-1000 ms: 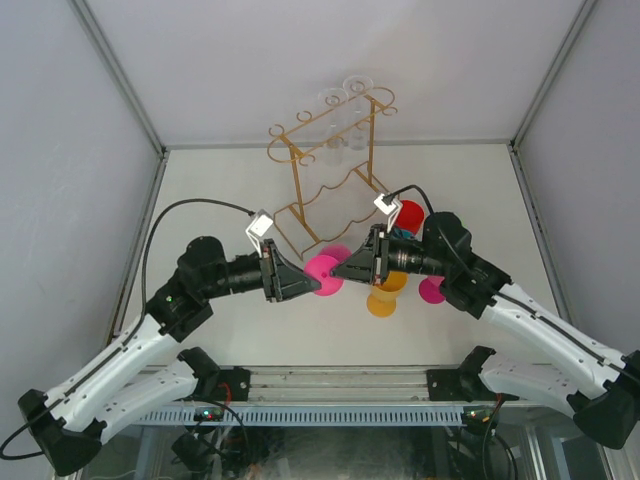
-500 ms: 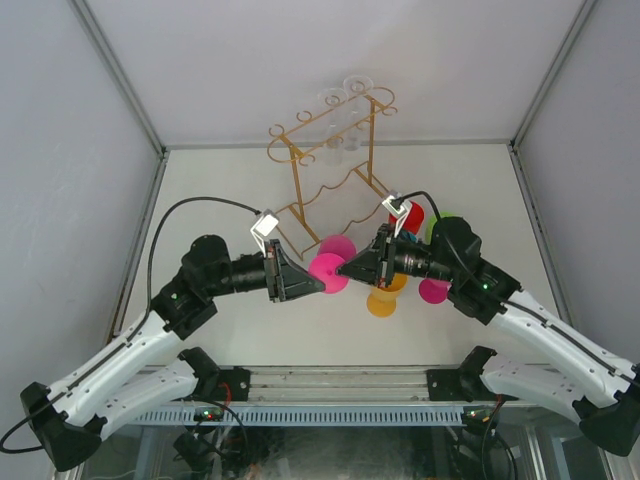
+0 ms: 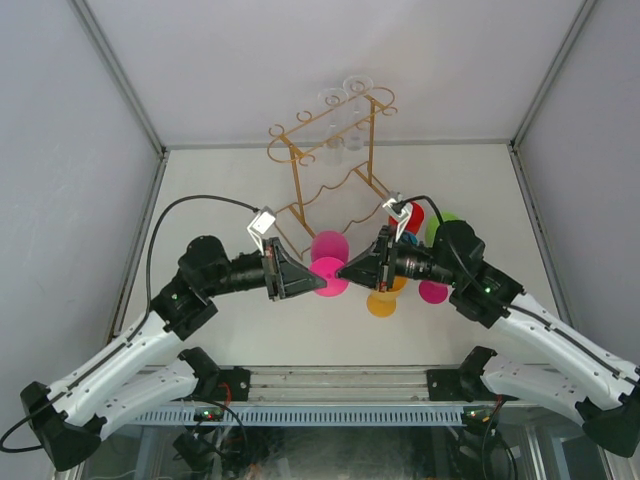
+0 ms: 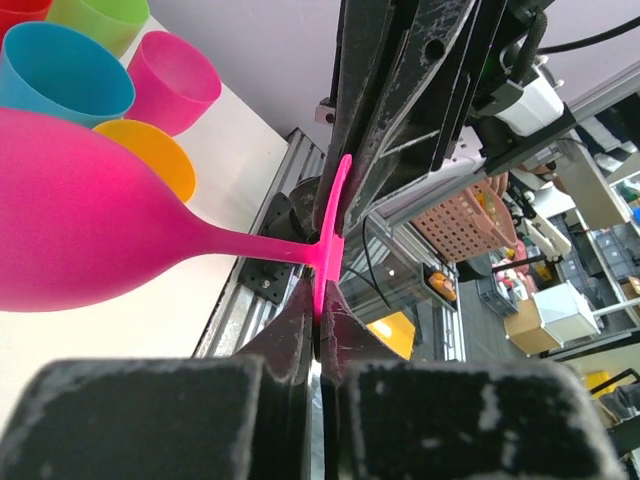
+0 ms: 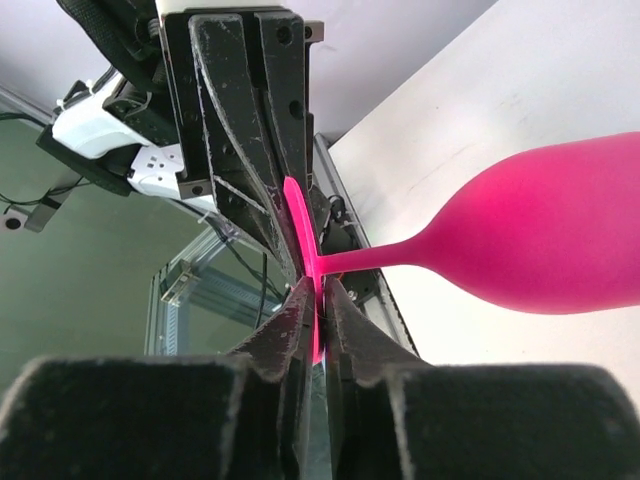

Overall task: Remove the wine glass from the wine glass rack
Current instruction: Place the wine glass at the center of the board.

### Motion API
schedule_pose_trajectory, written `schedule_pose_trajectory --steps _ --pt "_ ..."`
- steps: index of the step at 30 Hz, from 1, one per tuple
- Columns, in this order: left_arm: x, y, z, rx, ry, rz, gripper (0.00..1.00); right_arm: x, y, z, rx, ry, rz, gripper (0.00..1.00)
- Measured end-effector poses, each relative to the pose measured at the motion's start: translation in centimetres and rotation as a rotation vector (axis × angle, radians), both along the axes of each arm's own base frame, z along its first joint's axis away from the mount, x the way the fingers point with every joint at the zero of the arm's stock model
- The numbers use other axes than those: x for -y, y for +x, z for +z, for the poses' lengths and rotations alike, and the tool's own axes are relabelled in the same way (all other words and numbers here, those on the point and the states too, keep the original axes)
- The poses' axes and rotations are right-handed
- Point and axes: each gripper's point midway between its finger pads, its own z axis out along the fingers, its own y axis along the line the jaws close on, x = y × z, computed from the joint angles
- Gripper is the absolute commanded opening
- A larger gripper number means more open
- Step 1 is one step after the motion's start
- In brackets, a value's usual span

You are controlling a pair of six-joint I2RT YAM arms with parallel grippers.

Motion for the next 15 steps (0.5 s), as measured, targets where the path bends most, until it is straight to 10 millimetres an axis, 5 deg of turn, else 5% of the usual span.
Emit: schedule_pose_trajectory --steps 5,15 --pt "-0.3 -0.3 -0.8 0.059 0.044 0.015 0.0 1.1 0.5 0.3 0.03 -0.005 -0.063 0.47" --pt "-1.4 -3.8 -3.3 0.47 0.144 -0.08 0.0 7.4 5.3 1.7 0.061 -0.023 -0.4 0.57"
